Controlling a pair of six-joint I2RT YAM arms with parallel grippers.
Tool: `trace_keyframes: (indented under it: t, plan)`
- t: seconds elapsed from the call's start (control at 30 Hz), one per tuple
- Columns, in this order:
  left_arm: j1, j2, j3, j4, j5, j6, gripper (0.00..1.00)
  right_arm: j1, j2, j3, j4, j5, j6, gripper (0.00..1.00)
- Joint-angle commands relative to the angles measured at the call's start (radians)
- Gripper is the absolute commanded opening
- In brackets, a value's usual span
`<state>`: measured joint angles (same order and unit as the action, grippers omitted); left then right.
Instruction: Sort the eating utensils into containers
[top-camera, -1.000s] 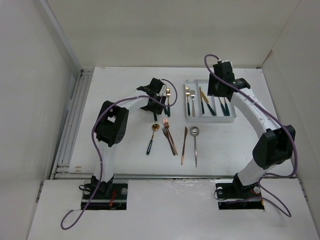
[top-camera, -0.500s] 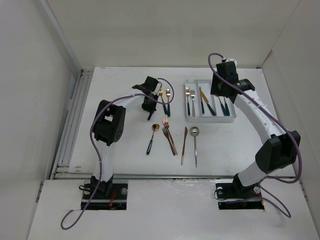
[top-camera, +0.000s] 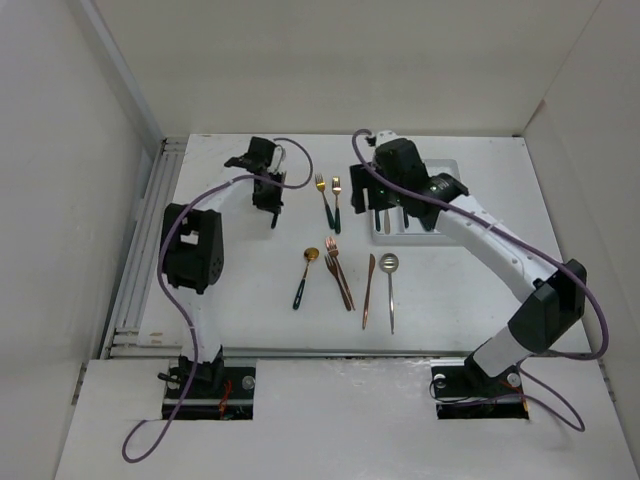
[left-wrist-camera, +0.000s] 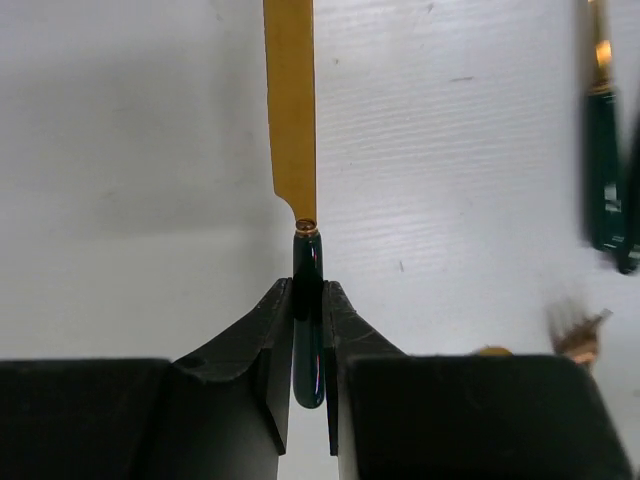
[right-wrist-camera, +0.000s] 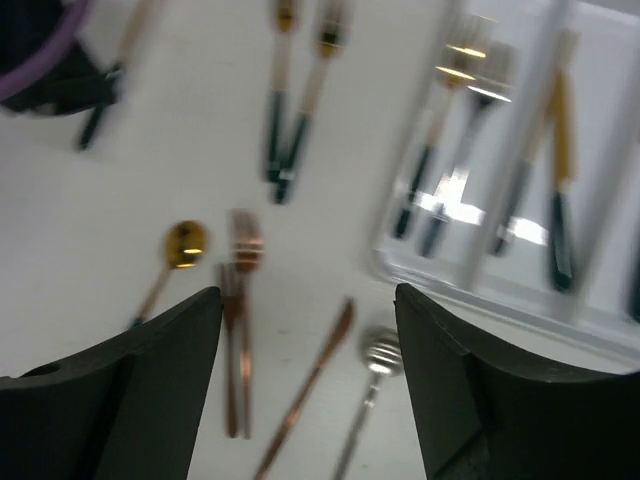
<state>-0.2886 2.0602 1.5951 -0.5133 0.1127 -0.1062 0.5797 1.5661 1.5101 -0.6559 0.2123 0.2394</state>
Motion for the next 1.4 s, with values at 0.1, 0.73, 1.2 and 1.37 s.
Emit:
trace_keyframes:
  t: [0.1,0.73,1.2,1.37]
  plan:
    - [0.006,-0.357,0.000,0.093,0.139,0.017,0.00,0.095,0.014,-0.014,0.501,-0.430,0.102,0.76]
    - [-0.046,-0.486,-0.044,0.137,0.285,-0.098,0.00,0.140,0.222,0.122,0.690,-0.429,0.393,0.52]
    - [-0.046,-0.495,-0.035,0.128,0.314,-0.134,0.00,0.140,0.225,0.067,0.670,-0.246,0.422,0.49]
    - [-0.046,-0.505,-0.035,0.119,0.337,-0.170,0.00,0.140,0.245,0.087,0.670,-0.255,0.431,0.49]
